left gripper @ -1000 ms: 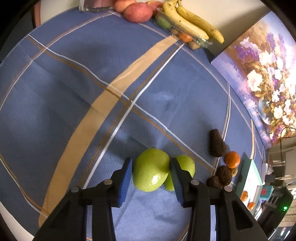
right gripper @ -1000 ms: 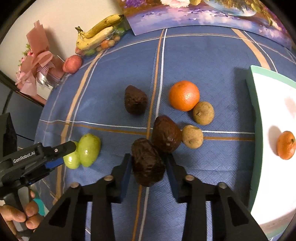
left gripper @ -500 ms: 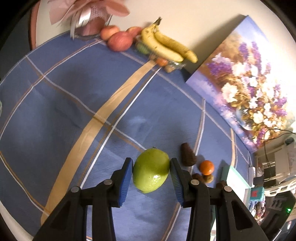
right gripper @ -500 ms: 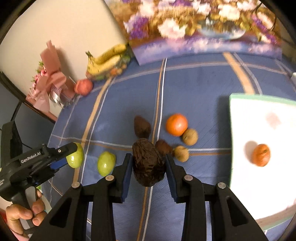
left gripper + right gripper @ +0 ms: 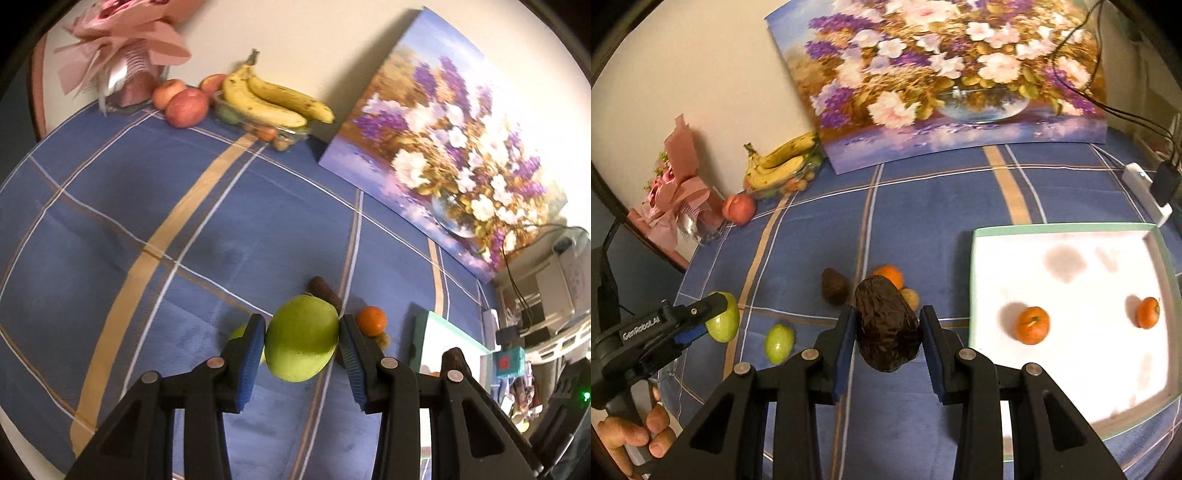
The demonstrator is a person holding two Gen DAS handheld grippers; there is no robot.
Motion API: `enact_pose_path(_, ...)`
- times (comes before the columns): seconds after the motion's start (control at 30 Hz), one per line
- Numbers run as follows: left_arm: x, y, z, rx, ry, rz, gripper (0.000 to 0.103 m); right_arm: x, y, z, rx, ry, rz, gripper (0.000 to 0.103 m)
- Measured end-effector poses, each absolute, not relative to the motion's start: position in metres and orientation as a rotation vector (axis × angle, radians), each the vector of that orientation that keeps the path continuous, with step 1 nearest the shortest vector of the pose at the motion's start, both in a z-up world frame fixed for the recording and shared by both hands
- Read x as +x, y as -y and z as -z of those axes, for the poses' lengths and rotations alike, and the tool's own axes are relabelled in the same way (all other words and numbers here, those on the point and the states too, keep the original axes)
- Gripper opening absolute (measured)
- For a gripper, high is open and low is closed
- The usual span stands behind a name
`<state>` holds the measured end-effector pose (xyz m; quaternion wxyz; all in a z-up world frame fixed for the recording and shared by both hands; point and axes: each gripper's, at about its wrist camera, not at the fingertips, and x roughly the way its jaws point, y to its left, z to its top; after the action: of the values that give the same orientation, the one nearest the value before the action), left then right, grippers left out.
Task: Organize fruits
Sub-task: 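Carry the green fruit over the tray while the right tool carries the dark brown fruit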
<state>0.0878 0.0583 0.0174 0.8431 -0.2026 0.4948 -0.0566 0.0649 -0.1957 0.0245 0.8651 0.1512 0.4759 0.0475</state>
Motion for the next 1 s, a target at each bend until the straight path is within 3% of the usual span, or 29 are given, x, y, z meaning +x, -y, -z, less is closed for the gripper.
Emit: enact_pose_path(1.0,0.054,0.133,0.005,-0.221,-1.209,0.506,0.044,0.01,0.374,-0.026,0.437,-0.919,0.339,0.037)
